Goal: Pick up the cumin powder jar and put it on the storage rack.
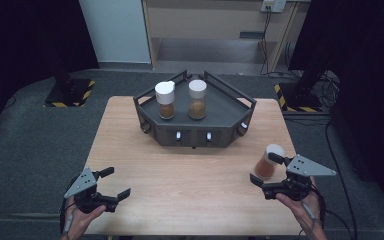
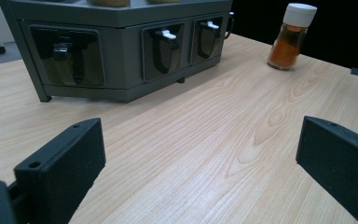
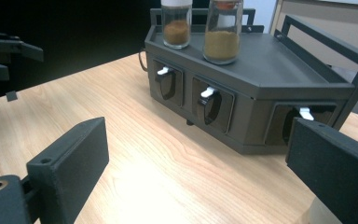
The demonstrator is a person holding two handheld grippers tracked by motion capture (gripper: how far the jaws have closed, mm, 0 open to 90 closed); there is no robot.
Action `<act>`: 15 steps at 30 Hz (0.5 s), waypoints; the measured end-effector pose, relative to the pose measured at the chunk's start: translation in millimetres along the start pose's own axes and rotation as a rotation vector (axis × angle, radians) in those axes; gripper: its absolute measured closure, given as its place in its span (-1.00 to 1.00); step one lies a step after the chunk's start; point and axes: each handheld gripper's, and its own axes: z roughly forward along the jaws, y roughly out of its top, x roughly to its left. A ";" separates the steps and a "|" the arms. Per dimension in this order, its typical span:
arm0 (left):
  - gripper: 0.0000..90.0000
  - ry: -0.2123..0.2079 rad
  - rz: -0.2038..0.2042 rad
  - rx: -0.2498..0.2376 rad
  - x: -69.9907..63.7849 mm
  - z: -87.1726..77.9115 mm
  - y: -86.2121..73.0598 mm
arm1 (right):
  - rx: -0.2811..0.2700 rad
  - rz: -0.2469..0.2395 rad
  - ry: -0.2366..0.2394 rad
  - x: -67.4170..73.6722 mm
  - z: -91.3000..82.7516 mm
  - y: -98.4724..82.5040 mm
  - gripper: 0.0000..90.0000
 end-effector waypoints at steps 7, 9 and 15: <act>-0.99 0.002 0.000 -0.007 -0.2 -0.8 -0.7 | 0.026 0.004 -0.004 2.4 1.9 -10.4 -0.86; -0.99 0.002 0.000 -0.008 -0.1 -0.8 -0.7 | 0.035 0.004 -0.006 2.9 2.3 -13.2 -0.86; -0.99 0.003 -0.001 -0.011 -0.3 -1.2 -1.1 | 0.043 0.007 -0.021 5.3 -0.1 -22.2 -0.86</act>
